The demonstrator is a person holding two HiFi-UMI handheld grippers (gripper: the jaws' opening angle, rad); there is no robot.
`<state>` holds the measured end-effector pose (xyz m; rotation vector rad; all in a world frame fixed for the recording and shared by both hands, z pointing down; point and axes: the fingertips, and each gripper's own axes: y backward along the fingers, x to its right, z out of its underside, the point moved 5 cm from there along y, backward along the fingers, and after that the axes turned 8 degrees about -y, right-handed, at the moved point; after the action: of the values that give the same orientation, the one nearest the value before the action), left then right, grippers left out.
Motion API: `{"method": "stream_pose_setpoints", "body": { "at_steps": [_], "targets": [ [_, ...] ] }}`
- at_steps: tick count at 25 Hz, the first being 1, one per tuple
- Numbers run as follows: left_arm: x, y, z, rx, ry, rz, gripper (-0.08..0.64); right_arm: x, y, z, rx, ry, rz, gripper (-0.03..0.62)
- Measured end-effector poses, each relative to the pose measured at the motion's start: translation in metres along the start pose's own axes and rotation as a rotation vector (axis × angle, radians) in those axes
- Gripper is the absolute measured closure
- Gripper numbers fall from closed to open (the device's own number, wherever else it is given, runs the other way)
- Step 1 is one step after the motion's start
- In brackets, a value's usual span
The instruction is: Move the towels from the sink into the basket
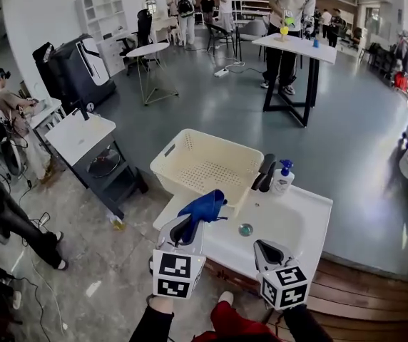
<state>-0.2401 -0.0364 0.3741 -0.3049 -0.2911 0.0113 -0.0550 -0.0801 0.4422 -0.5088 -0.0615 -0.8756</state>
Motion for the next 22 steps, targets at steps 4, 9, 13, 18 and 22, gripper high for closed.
{"method": "stream_pose_setpoints", "body": {
  "at_steps": [4,9,13,18,22],
  "targets": [
    [-0.029,-0.040,-0.007,0.006,-0.037,0.053,0.497,0.017,-0.035,-0.008,-0.015,-0.037,0.057,0.584],
    [-0.049,-0.089,-0.020,-0.004,-0.112,0.113,0.497,0.039,-0.061,-0.017,-0.026,-0.093,0.116,0.584],
    [-0.060,-0.124,-0.036,-0.009,-0.178,0.162,0.497,0.051,-0.072,-0.026,-0.031,-0.122,0.159,0.584],
    [-0.061,-0.155,-0.049,-0.018,-0.242,0.238,0.497,0.060,-0.077,-0.035,-0.024,-0.163,0.210,0.584],
    [-0.059,-0.183,-0.048,-0.024,-0.265,0.306,0.497,0.066,-0.086,-0.038,-0.014,-0.185,0.252,0.584]
  ]
}}
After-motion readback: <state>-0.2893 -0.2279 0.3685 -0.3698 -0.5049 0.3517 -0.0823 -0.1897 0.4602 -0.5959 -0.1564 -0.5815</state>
